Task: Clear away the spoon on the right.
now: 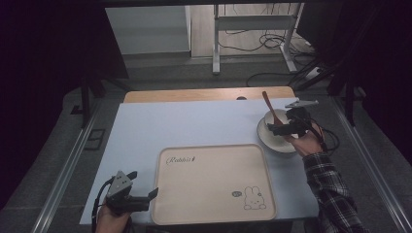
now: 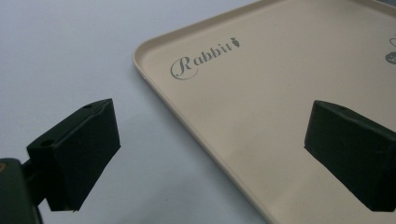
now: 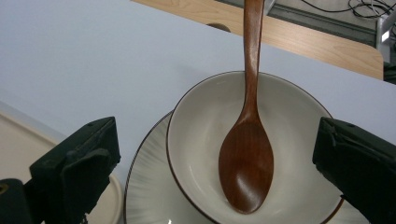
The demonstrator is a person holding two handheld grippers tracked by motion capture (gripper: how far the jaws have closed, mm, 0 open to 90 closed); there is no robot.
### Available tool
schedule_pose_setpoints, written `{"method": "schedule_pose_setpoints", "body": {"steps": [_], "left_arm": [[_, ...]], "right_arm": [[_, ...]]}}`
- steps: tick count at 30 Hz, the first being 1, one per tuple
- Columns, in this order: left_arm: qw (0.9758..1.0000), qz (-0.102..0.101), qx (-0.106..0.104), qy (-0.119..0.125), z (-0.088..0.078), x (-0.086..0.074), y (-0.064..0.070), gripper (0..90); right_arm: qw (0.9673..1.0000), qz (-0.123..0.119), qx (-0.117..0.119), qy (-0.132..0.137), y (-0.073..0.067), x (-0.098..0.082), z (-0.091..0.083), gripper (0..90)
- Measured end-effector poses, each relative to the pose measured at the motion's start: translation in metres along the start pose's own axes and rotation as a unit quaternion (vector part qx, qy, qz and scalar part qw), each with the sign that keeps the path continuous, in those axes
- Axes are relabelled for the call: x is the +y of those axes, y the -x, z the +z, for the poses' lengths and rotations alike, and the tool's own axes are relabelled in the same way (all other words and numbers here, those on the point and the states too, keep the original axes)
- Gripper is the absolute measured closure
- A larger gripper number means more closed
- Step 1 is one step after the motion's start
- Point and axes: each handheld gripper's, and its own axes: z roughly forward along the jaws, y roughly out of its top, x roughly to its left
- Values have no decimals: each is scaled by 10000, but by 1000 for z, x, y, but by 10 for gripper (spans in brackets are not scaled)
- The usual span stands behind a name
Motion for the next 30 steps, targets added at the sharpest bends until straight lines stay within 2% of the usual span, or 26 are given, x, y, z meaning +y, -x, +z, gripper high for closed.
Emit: {"method": "schedule_pose_setpoints", "body": {"steps": [3,8,15,22,30], "left_arm": [[10000,1,2,3,0,0,0,31],[10000,1,4,6,0,0,0,31],[10000,-2,-7,13,-1,0,0,31],[10000,-20,-17,27,-1,0,0,31],[9999,-72,-54,53,-2,-1,-1,31]], "right_arm": [[10000,25,-49,-70,1,3,4,27],[9997,184,-110,-115,5,7,9,220],[9995,155,-152,-220,11,18,14,455],[9995,139,-107,-270,15,29,23,484],[9996,55,-211,-202,19,42,37,564]]}}
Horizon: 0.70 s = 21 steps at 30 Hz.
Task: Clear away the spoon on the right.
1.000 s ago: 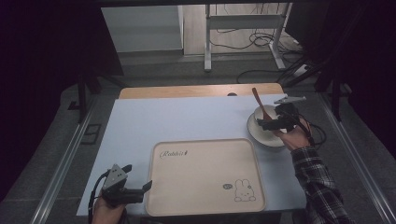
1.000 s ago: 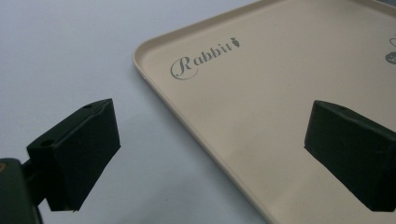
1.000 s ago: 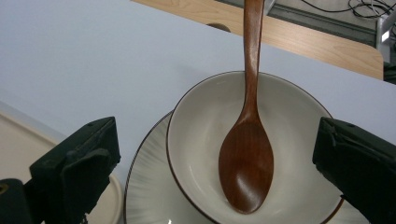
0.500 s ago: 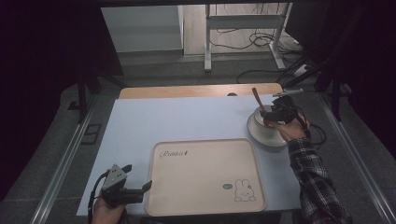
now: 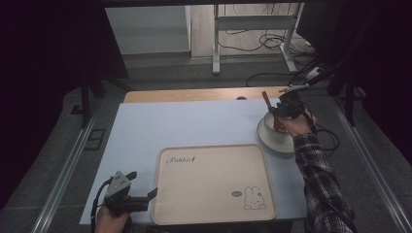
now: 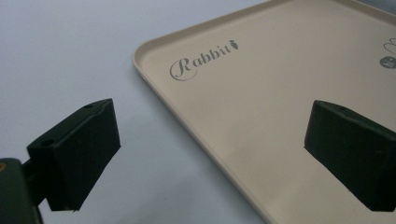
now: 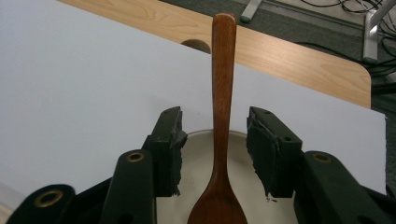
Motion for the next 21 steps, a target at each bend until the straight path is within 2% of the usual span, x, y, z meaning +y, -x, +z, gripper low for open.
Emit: {"method": "schedule_pose_setpoints", "body": {"steps": [9,21], "left_arm": [[10000,8,0,-10,0,0,0,32],[10000,15,0,-12,0,0,0,31]], "right_arm": [[9998,-160,-106,32,1,9,19,600],[9996,-150,-218,-40,4,17,39,622]]}}
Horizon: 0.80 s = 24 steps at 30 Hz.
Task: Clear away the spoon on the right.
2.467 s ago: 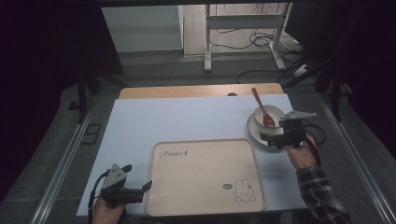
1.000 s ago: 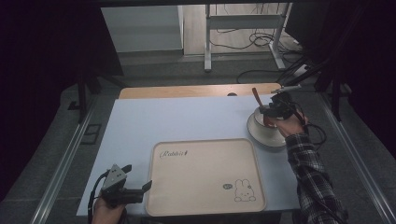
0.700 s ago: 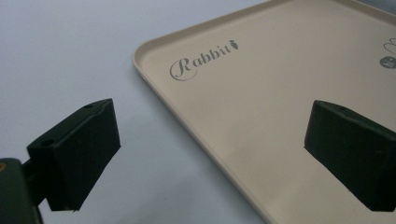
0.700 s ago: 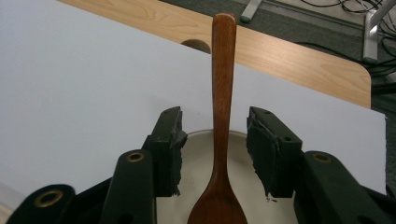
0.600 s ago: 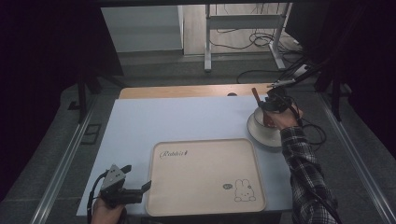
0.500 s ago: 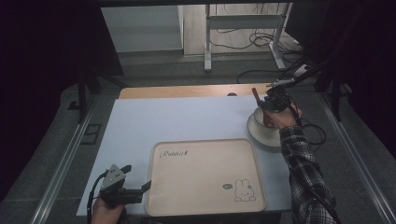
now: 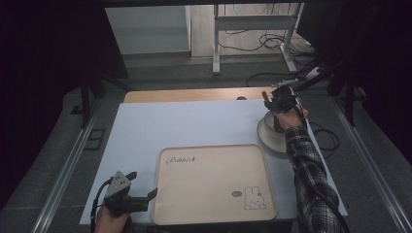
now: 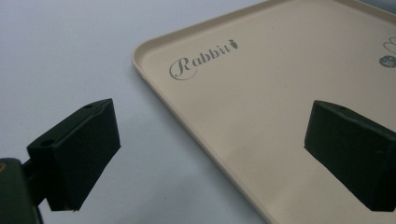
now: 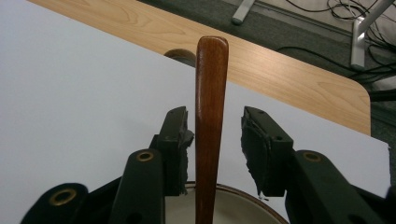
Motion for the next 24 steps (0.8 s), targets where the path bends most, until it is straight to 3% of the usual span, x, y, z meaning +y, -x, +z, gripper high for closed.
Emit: {"method": "schedule_pose_setpoints", "body": {"steps": [4,7,11,24], "left_arm": [[10000,2,0,2,0,0,0,31],[10000,0,0,4,0,0,0,32],[10000,-1,0,4,0,0,0,31],[10000,21,1,-16,0,0,0,32]], "right_arm": [[9999,1,-28,-104,0,0,7,672],[9998,-29,-44,-174,-1,-1,10,762],[9998,1,-42,-215,-2,0,8,777],[9998,80,141,-113,0,23,-25,780]]}}
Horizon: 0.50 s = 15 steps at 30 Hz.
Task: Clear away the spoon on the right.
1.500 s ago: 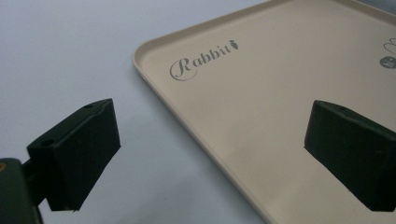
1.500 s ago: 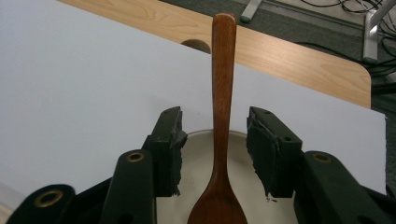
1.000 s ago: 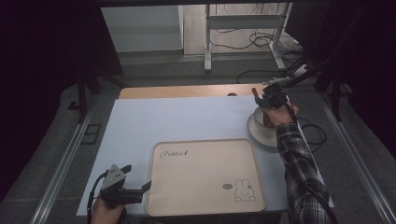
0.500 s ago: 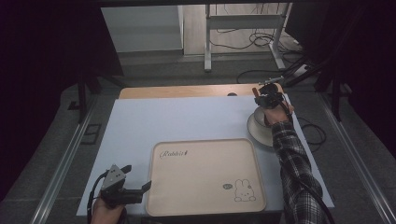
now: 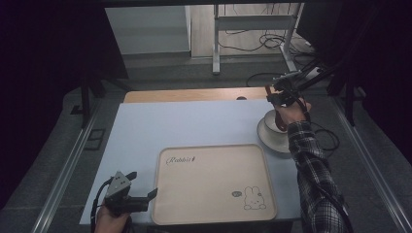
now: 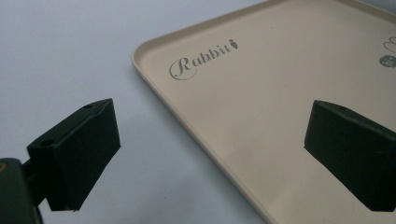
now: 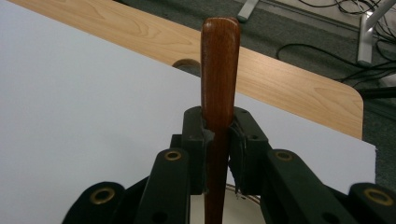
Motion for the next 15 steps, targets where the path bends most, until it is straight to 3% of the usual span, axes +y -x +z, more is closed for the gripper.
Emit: {"method": "schedule_pose_setpoints", "body": {"steps": [15], "left_arm": [[10000,19,10,-11,0,0,0,32]], "right_arm": [[9993,-157,232,-232,-13,16,-32,781]]}}
